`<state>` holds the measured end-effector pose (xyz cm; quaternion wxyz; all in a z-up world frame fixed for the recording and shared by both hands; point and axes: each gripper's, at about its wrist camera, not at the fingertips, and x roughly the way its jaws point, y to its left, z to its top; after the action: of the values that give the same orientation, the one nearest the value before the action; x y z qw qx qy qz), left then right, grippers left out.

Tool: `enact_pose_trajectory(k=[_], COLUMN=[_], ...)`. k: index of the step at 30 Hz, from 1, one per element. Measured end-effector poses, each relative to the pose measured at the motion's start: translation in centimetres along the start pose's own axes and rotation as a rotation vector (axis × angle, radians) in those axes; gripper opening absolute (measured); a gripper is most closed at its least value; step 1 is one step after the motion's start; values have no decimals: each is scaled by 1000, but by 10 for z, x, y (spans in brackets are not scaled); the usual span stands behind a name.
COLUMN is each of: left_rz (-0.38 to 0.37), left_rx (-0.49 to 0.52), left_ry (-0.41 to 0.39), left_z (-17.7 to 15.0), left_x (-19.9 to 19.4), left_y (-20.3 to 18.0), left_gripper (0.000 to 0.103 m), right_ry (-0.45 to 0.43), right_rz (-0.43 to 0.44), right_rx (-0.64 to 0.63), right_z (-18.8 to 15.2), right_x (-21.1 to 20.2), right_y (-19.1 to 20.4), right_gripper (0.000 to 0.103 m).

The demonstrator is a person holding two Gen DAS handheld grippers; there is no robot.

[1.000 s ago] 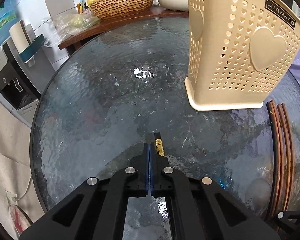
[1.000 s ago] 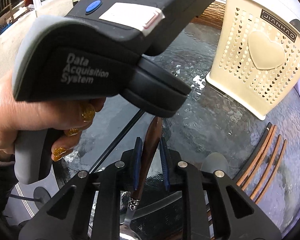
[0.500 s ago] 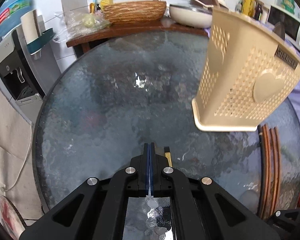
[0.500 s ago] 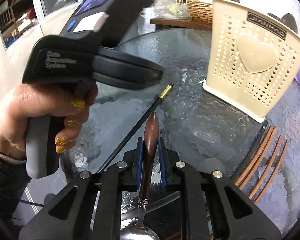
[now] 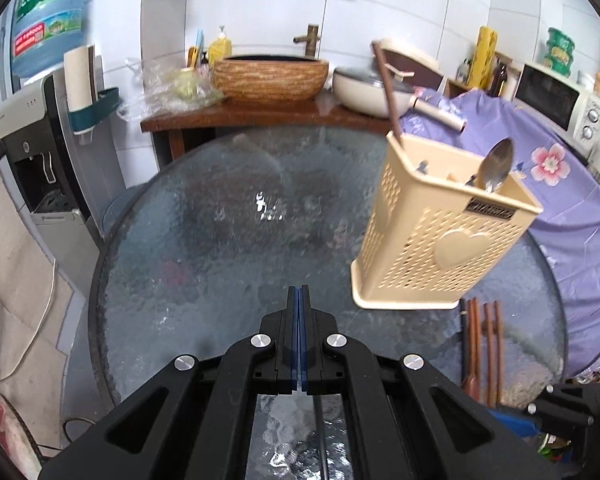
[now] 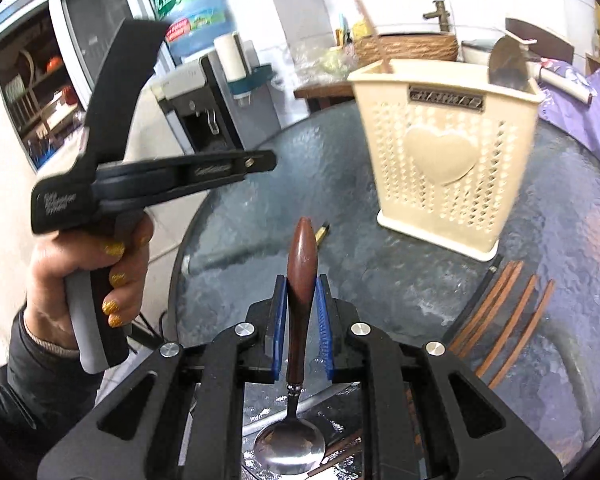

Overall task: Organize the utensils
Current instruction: 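Grasp the black gold-banded stick with the left tool while the right tool grasps the wooden-handled spoon, then lift the black stick with the left tool while the right tool carries the wooden-handled spoon toward the holder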

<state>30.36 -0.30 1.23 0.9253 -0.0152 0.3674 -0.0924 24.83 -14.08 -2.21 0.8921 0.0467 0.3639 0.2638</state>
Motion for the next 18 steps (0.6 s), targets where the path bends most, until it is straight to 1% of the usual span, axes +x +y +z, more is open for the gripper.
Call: enact_pose_trajectory(k=[6, 11, 15, 16, 18], left_rz=[-31, -37, -38, -31, -2], left_rx=[-2, 8, 24, 27, 70], left_ry=[-57, -75, -47, -30, 11], left_z=[6, 10, 8, 6, 0], left_x=[-21, -29, -23, -19, -8], left_y=[-6, -10, -10, -11, -15], left_gripper=[0, 0, 0, 0, 0], right_ry=[-54, -69, -70, -70, -72], right_rz=[-9, -20, -26, -26, -25], right_rx=[2, -2, 0, 2, 8], right_z=[10, 14, 13, 13, 13], right_x=[-17, -24, -25, -25, -25], right_y=[-3, -4, -5, -4, -4], right_gripper=[16, 15, 15, 15, 15])
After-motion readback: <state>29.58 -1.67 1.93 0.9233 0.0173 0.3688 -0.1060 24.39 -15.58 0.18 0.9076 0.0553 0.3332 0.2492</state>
